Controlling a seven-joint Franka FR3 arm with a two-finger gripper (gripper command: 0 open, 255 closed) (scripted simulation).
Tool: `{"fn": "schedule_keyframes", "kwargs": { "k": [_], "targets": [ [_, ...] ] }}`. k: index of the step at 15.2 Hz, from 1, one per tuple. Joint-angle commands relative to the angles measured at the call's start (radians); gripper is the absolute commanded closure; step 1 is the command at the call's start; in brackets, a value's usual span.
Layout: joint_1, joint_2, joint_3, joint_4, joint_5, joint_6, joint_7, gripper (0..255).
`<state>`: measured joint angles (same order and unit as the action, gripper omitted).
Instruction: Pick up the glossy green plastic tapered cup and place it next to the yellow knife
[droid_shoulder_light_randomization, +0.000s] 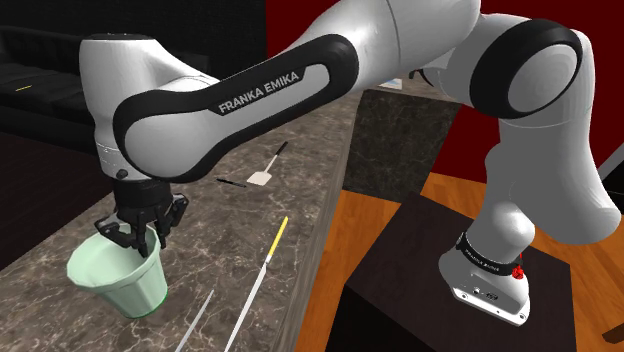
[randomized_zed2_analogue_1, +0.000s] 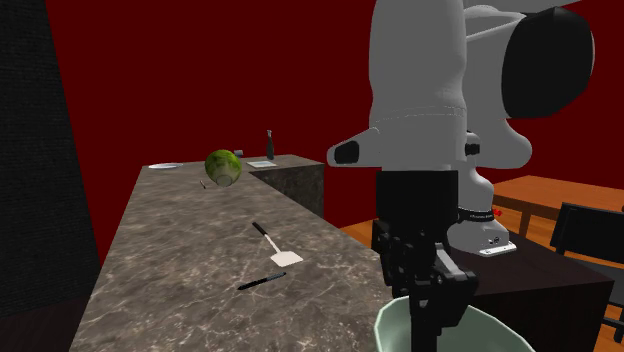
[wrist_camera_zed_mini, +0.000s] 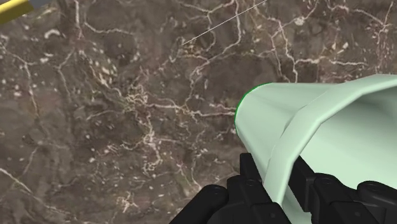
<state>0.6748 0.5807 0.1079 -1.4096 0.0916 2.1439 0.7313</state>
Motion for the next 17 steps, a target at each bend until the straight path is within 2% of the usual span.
{"fn": "schedule_keyframes", "kwargs": {
  "k": [1,6,7,12,17],
  "targets": [
    [0.0,0.002,0.0,0.001,0.0,0.003,0.0,255],
    [0.0,0.002,0.0,0.001,0.0,0.003,0.0,255],
    [0.0,0.002,0.0,0.0,0.0,0.003,-0.001,0],
    [0.0,0.002,0.0,0.001,0.0,0.003,0.0,0],
    [-0.011,-0.058,0.0,0.031,0.003,-0.088,-0.001,0]
  ]
}}
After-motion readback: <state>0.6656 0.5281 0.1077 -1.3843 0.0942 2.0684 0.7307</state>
